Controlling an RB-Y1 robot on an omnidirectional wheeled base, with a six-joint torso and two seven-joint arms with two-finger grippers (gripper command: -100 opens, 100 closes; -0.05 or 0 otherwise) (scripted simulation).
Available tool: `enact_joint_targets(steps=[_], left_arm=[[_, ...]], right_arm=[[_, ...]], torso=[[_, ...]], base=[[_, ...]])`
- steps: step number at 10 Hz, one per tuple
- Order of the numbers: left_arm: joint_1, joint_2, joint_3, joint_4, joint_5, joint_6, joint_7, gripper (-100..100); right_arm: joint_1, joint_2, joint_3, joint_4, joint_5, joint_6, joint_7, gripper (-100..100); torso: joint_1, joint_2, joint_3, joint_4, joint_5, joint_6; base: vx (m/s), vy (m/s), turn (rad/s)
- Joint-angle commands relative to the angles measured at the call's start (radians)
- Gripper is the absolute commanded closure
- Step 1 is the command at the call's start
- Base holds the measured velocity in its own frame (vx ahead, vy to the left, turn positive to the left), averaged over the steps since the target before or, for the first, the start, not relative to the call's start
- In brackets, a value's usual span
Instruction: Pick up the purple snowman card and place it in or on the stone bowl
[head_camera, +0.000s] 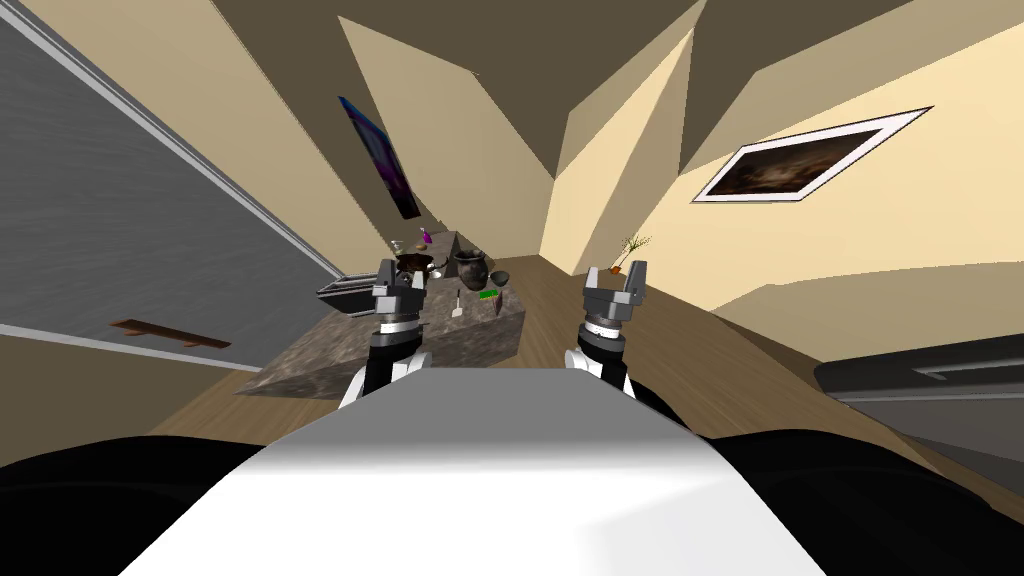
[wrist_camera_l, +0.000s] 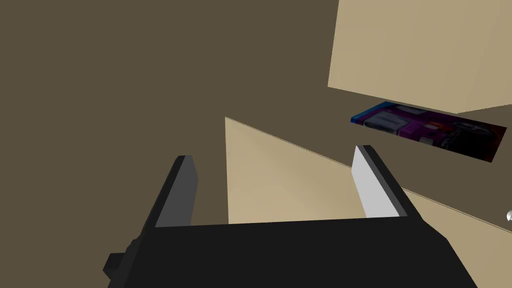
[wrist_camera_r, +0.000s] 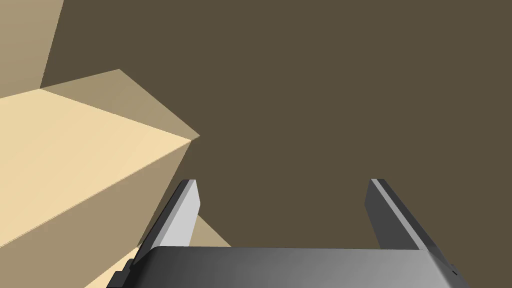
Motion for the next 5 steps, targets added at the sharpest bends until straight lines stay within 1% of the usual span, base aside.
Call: enact_joint_targets(steps=[1,3,5], left_arm=[[-0.003,0.039,-0.002,0.016,-0.015,-0.006,-0.017,-100],[-0.008,0.074,-0.005,0.039,-0.036,-0.016,-0.042,-100],[-0.013,0.106,-0.009,0.069,-0.065,-0.029,-0.076,-100]], right_arm=[[0.0,0.0,0.0,0.0,0.0,0.0,0.0,0],[0.0,0.0,0.0,0.0,0.0,0.0,0.0,0],[0.0,0.0,0.0,0.0,0.0,0.0,0.0,0]], torso=[[0.0,0.0,0.0,0.0,0.0,0.0],[-0.001,0.0,0.0,0.0,0.0,0.0],[-0.001,0.0,0.0,0.0,0.0,0.0]], base=[[-0.002,-0.01,-0.026],[-0.006,-0.016,-0.026],[-0.005,-0.018,-0.027]])
